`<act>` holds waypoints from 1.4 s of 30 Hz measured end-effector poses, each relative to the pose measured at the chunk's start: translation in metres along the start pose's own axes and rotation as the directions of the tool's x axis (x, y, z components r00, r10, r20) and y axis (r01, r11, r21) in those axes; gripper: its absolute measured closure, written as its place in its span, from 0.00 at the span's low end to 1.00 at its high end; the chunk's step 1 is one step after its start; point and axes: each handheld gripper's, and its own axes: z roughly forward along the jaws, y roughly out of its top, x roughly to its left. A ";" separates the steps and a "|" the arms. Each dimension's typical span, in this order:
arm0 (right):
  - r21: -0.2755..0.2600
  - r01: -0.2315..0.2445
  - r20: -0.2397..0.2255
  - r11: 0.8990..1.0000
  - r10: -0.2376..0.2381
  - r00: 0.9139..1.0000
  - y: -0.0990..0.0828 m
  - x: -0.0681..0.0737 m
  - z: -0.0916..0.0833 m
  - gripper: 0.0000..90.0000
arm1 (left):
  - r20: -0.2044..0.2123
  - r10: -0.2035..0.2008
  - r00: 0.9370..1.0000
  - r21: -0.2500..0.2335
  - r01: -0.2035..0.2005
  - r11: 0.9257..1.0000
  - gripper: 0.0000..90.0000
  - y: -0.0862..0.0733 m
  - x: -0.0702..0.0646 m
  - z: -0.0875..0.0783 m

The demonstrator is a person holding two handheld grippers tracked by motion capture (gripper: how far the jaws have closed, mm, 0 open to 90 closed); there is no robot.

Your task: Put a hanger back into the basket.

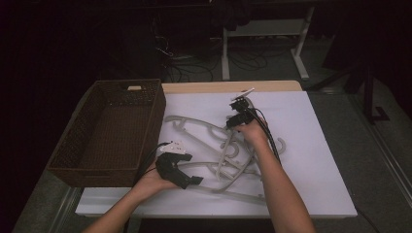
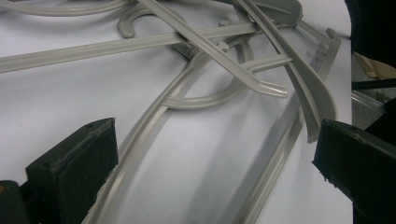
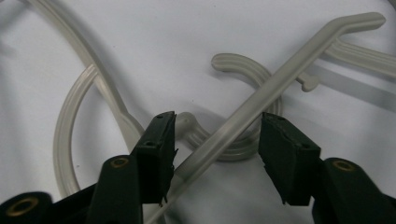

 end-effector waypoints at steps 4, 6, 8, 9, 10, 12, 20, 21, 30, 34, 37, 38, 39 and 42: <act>0.011 -0.019 -0.007 1.000 0.019 1.000 0.000 -0.001 0.001 0.56 | 0.003 -0.003 1.000 0.002 0.003 1.000 0.00 0.000 0.000 0.001; 0.016 -0.026 -0.011 1.000 0.026 1.000 0.000 -0.001 0.001 0.56 | 0.004 0.000 1.000 0.005 0.000 1.000 0.00 0.000 -0.001 0.001; 0.018 -0.029 -0.017 0.999 0.030 0.999 0.000 -0.002 0.001 0.57 | 0.006 0.001 1.000 0.006 -0.001 1.000 0.00 0.000 -0.001 0.002; 0.019 -0.034 -0.019 0.999 0.034 0.999 0.000 -0.002 0.001 0.58 | 0.006 0.003 1.000 0.007 -0.003 1.000 0.00 0.000 -0.001 0.002; 0.020 -0.037 -0.021 0.999 0.037 0.999 0.000 -0.002 0.001 0.58 | 0.006 0.003 1.000 0.007 -0.003 1.000 0.00 0.000 -0.001 0.002; 0.019 -0.033 -0.025 0.999 0.033 0.999 0.000 -0.002 0.001 0.61 | 0.006 0.002 1.000 0.008 -0.002 1.000 0.00 0.000 -0.001 0.002; 0.021 -0.007 -0.009 1.000 0.007 1.000 0.000 0.002 0.001 0.70 | 0.006 0.000 1.000 0.006 0.000 1.000 0.00 0.000 -0.001 0.001; 0.021 -0.007 -0.011 1.000 0.007 1.000 0.000 0.002 0.001 0.71 | 0.006 0.000 1.000 0.006 0.000 1.000 0.00 0.000 -0.001 0.001; 0.024 -0.012 -0.006 1.000 0.012 1.000 -0.001 0.004 0.000 0.78 | 0.008 0.004 1.000 0.010 -0.004 1.000 0.00 0.000 -0.001 0.001; 0.015 0.000 0.001 1.000 0.000 1.000 -0.001 0.006 -0.001 0.83 | 0.008 0.003 1.000 0.011 -0.003 1.000 0.00 0.000 -0.001 0.002; 0.003 -0.006 0.003 1.000 0.006 1.000 0.000 0.006 -0.005 0.84 | 0.009 0.003 1.000 0.012 -0.003 1.000 0.00 0.000 -0.001 0.002; 0.005 -0.007 0.002 1.000 0.007 1.000 0.000 0.006 -0.006 0.85 | 0.010 0.003 1.000 0.013 -0.004 1.000 0.00 0.000 -0.001 0.002; 0.009 -0.002 0.003 1.000 0.002 1.000 0.000 0.005 -0.006 0.88 | 0.010 0.004 1.000 0.013 -0.004 1.000 0.00 0.000 -0.001 0.002; 0.000 0.031 0.017 1.000 -0.031 0.999 -0.001 0.007 -0.010 0.89 | 0.010 0.004 1.000 0.014 -0.004 1.000 0.00 -0.001 -0.001 0.002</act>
